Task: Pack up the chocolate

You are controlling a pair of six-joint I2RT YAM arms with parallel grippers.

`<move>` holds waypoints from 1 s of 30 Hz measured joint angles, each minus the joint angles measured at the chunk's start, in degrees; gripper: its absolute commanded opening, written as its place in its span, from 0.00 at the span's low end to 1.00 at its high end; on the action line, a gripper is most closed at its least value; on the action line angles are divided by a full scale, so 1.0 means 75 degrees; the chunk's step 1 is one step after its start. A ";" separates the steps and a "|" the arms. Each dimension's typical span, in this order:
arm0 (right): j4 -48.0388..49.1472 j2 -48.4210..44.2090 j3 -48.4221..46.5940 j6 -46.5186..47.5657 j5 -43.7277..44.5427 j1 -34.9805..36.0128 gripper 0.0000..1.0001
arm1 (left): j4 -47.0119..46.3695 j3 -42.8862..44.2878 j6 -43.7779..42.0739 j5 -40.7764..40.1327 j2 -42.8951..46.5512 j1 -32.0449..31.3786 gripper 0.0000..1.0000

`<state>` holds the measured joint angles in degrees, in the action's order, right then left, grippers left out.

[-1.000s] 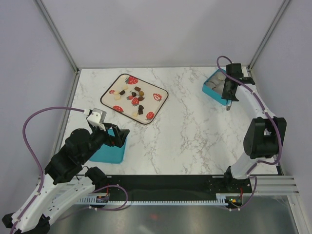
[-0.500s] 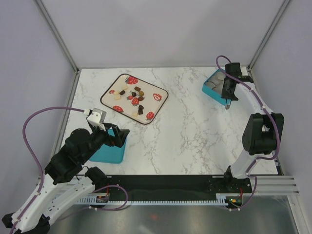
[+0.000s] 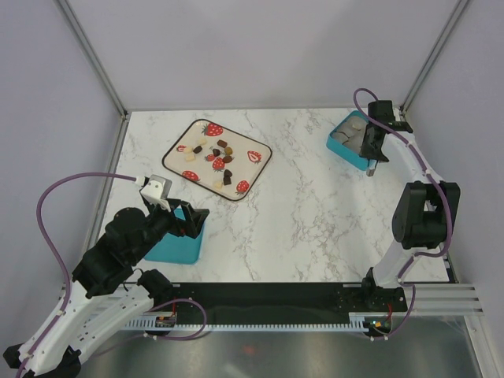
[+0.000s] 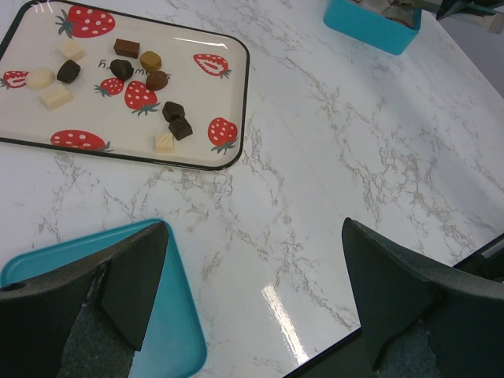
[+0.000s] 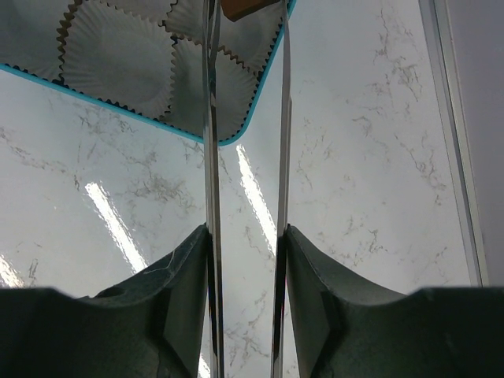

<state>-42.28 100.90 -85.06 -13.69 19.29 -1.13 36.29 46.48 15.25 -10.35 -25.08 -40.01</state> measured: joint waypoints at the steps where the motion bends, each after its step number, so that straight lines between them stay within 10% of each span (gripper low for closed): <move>1: 0.0006 0.0015 -0.0009 0.0000 0.0000 0.0000 0.48 | -0.0003 0.0000 0.0000 0.0000 0.0000 0.0000 1.00; 30: 0.0026 0.0035 -0.0076 -0.0003 -0.0178 0.0012 0.52 | -0.0003 0.0000 0.0000 0.0003 0.0000 0.0000 1.00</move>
<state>-42.09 101.16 -85.62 -13.72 17.96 -1.04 36.27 46.48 15.25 -10.33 -25.08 -40.01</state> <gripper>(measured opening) 0.527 0.993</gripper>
